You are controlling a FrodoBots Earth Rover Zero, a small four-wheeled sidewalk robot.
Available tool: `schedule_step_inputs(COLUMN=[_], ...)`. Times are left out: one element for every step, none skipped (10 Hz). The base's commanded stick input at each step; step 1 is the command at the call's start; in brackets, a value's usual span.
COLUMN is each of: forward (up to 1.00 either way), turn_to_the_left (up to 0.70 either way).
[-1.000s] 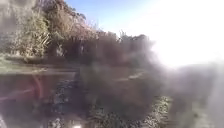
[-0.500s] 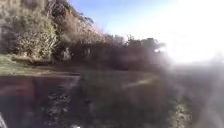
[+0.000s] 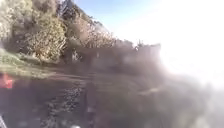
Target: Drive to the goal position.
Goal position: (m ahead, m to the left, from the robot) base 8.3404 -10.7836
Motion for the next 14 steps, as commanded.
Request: schedule_step_inputs(forward=[0.6, 0.6, 0.6, 0.6, 0.6, 0.6, 0.6, 0.6, 0.6, 0.6, 0.6, 0.6, 0.6, 0.6], turn_to_the_left=[0.15, 0.15, 0.15, 0.15, 0.15, 0.15, 0.15, 0.15, 0.15, 0.15, 0.15, 0.15, 0.15, 0.14])
